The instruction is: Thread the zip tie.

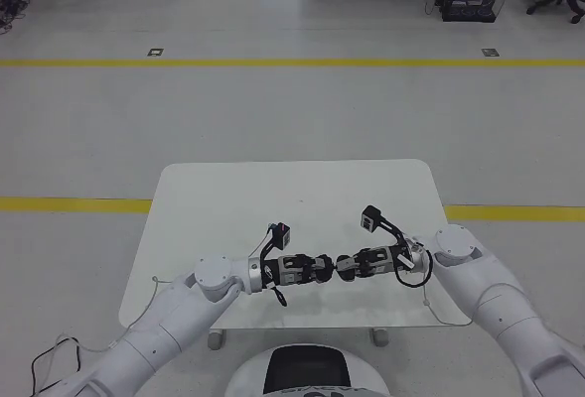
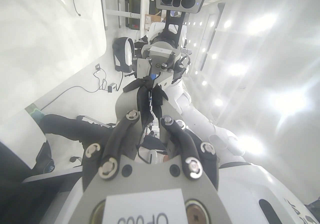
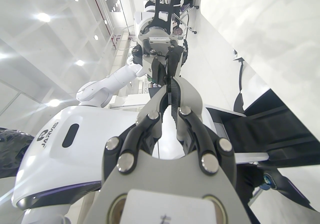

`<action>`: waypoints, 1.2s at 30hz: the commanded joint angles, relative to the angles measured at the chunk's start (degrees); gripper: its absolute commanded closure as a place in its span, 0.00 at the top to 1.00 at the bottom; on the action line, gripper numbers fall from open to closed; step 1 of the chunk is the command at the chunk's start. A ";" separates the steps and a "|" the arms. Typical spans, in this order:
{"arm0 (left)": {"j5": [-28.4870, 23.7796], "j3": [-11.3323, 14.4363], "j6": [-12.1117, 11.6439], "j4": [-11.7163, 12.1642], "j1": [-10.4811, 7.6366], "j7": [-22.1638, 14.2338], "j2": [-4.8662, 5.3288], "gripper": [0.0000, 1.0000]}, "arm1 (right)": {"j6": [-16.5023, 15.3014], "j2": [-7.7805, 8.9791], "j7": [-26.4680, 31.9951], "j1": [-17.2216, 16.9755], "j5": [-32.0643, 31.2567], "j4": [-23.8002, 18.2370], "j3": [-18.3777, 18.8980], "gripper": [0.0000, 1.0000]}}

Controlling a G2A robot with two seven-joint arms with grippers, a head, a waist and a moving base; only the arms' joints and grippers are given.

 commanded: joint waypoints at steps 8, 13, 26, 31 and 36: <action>0.00 0.28 0.22 0.29 -0.18 -0.07 -0.09 0.00 | -0.08 -0.12 0.00 0.08 0.30 0.36 -0.09 0.00; 0.06 0.38 0.18 0.40 -0.26 -0.09 -0.12 0.00 | -0.16 -0.14 0.00 0.10 0.34 0.47 -0.17 0.00; -0.05 0.31 -0.10 0.48 -0.24 0.01 -0.11 0.00 | -0.22 -0.16 0.00 0.14 0.30 0.67 -0.20 0.00; -0.03 0.25 -0.08 0.38 -0.14 0.11 -0.07 0.02 | -0.29 -0.22 0.00 0.17 0.27 0.72 -0.23 0.00; 0.05 0.22 -0.05 0.31 -0.12 0.06 -0.04 0.11 | -0.39 -0.28 0.00 0.20 0.28 0.78 -0.27 0.00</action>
